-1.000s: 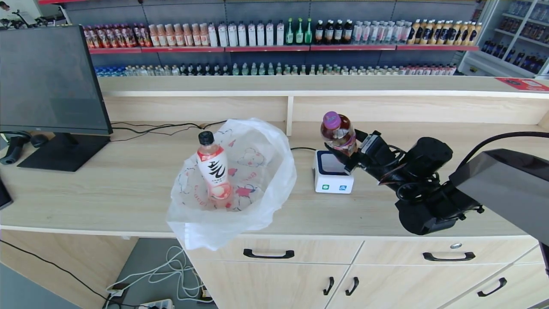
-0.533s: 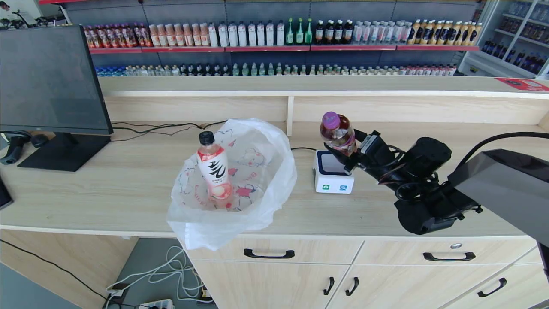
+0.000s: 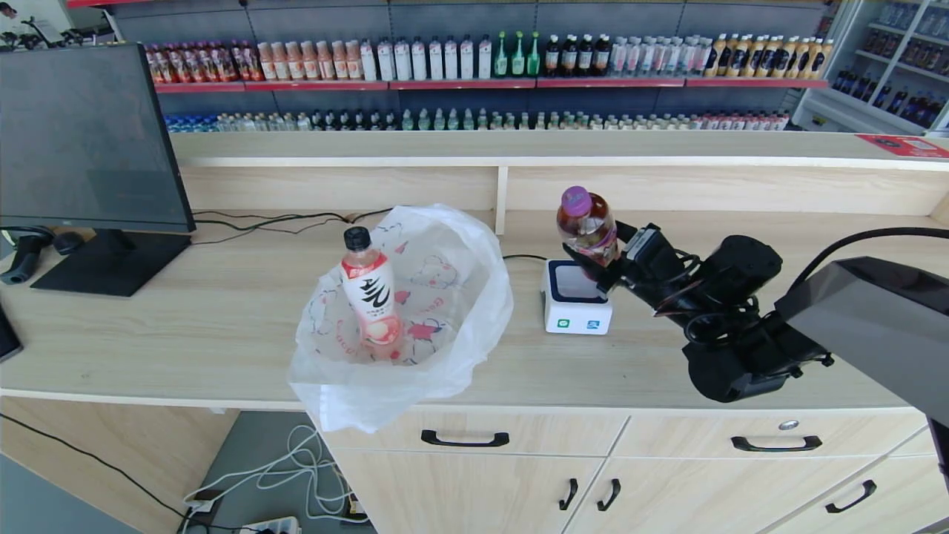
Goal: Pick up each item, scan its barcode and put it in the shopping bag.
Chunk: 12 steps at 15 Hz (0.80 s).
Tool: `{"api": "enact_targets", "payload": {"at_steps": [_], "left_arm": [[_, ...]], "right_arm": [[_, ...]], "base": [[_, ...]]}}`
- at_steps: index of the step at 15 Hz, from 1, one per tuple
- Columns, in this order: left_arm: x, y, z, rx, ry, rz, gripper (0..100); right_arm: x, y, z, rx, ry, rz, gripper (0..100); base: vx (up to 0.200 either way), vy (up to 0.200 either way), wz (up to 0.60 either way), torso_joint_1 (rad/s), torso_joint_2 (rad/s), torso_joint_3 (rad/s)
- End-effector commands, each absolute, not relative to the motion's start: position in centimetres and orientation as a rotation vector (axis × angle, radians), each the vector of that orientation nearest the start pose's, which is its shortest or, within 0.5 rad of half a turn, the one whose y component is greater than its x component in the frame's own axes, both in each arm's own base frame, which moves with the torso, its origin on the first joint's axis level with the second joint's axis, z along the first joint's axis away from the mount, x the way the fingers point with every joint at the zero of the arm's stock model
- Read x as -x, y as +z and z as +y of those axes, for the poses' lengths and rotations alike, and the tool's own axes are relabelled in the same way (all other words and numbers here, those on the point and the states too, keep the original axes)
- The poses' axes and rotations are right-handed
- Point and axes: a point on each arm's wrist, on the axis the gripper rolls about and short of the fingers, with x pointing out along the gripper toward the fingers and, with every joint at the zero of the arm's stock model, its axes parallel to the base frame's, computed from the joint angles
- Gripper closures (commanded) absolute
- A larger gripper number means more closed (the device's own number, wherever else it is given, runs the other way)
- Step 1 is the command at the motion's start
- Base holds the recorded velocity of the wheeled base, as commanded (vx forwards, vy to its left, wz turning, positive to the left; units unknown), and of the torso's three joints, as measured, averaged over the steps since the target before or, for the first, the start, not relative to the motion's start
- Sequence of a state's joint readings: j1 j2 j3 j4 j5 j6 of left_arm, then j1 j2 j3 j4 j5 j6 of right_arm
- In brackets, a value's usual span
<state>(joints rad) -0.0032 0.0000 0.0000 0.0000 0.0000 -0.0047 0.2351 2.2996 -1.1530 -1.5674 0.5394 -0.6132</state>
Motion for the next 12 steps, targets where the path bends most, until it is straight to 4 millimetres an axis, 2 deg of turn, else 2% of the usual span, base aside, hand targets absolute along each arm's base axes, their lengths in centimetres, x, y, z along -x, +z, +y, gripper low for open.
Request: {"api": "enact_targets", "payload": {"at_steps": [1, 6, 9, 12], "left_arm": [[2.3, 7.5, 0.0, 0.006, -0.003, 0.0, 0], [2.3, 7.5, 0.0, 0.005, -0.003, 0.0, 0], [2.3, 7.5, 0.0, 0.005, -0.003, 0.0, 0], [2.3, 7.5, 0.0, 0.003, -0.003, 0.0, 0]], "right_arm": [[-41.1, 15.1, 11.3, 0.62, 0.596, -0.677, 100], [-39.9, 17.3, 11.7, 0.522, 0.58, -0.681, 100], [-38.2, 19.0, 12.8, 0.337, 0.472, -0.631, 100], [-36.1, 19.4, 12.2, 0.251, 0.418, -0.562, 100]], "base": [[0.0, 0.0, 0.0, 0.0, 0.0, 0.0], [0.0, 0.0, 0.0, 0.0, 0.0, 0.0], [0.0, 0.0, 0.0, 0.0, 0.0, 0.0], [0.0, 0.0, 0.0, 0.0, 0.0, 0.0]]}}
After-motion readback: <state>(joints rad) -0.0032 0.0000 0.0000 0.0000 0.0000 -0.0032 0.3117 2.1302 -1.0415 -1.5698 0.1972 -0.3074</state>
